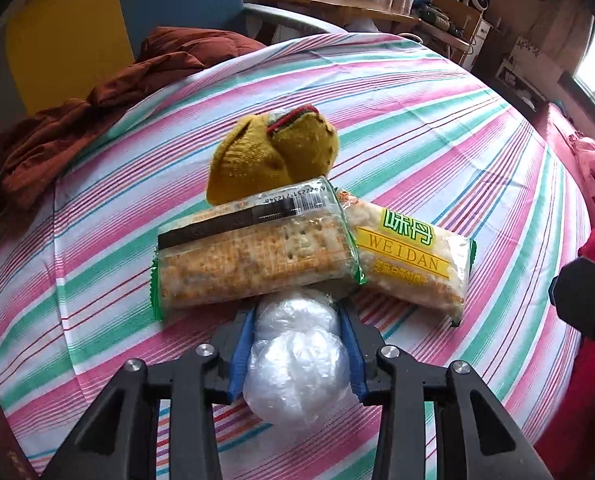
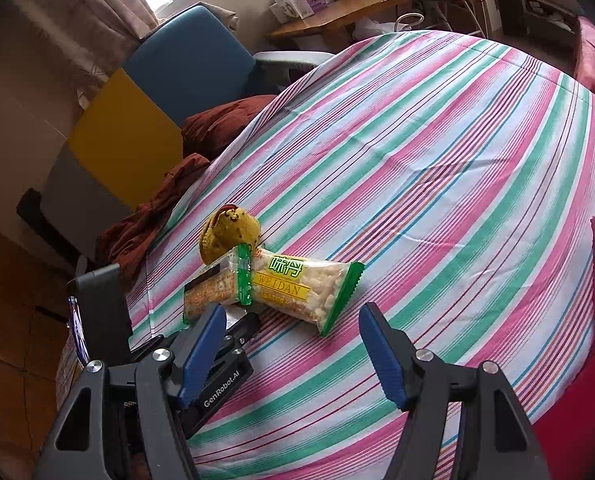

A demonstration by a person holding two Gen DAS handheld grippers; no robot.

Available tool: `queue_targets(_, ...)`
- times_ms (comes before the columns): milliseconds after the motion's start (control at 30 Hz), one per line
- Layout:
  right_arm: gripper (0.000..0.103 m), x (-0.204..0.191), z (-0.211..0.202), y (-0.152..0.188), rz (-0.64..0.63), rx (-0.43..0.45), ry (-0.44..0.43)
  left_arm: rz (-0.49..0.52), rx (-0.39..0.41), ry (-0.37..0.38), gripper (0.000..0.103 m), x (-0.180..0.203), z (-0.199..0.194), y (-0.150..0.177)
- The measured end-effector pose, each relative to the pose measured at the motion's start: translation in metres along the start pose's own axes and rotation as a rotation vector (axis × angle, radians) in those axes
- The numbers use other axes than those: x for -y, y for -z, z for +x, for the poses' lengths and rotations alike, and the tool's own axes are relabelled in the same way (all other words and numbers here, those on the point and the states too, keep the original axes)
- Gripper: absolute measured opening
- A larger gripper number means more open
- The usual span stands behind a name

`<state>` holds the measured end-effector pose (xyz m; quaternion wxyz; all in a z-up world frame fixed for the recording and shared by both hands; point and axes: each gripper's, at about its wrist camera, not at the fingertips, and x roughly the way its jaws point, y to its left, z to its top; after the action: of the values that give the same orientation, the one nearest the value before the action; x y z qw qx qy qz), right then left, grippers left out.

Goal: Organize objects
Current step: 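Grasp the clear plastic bag with the left gripper, then grasp the WEIDAN cracker packet with the right gripper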

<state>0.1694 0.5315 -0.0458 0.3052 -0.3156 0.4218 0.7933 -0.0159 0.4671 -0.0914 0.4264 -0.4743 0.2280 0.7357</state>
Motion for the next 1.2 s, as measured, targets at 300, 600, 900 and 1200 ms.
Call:
queue_targets(300, 0.070, -0.003, 0.000, 0.000, -0.013, 0.005, 0.006, 0.006, 0.043, -0.037, 0.037, -0.016, -0.022, 0.035)
queue_targets(600, 0.070, -0.013, 0.006, 0.003, -0.068, -0.032, 0.024, -0.067, 0.103, -0.101, 0.038, -0.039, -0.061, 0.104)
queue_targets(900, 0.070, -0.040, 0.037, 0.007, -0.276, -0.222, 0.083, -0.060, 0.176, -0.147, 0.038, -0.043, -0.070, 0.135)
queue_targets(1200, 0.070, -0.064, 0.074, -0.009, -0.564, -0.330, 0.220, -0.059, 0.215, -0.137, 0.038, -0.044, -0.070, 0.138)
